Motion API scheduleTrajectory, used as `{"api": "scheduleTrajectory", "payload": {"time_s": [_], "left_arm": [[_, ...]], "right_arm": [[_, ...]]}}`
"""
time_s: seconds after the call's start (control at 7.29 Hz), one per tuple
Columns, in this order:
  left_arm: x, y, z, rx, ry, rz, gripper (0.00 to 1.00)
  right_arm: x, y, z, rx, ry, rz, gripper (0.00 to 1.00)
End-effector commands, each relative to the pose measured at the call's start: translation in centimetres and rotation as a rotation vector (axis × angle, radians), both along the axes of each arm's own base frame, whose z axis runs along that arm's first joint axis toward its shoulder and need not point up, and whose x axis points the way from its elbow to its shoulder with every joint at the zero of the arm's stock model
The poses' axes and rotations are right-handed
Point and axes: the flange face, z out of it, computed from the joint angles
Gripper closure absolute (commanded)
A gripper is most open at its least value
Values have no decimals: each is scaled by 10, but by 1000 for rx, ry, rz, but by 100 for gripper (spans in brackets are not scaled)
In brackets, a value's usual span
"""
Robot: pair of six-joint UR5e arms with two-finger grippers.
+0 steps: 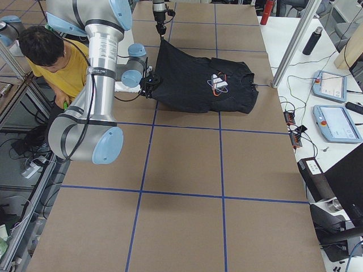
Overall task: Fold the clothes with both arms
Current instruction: 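Grasp the near hem corners with both grippers, then lift the hem with both grippers and fold it toward the collar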
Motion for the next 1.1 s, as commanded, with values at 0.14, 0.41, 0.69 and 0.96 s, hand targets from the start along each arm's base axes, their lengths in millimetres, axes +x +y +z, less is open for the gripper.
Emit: {"api": "scheduleTrajectory", "payload": {"time_s": [0.14, 0.41, 0.69, 0.96], "left_arm": [[-32, -69, -37, 122, 66, -76, 100], [-11, -145, -36, 179, -3, -127, 100], [-20, -207, -21, 212, -61, -167, 100], [-29, -260, -18, 223, -90, -240, 100]], "right_arm": [[37, -64, -29, -23, -49, 66, 100], [14, -141, -67, -23, 39, 100, 100], [7, -242, -80, -37, 74, 133, 100], [20, -331, -76, -38, 114, 166, 100]]}}
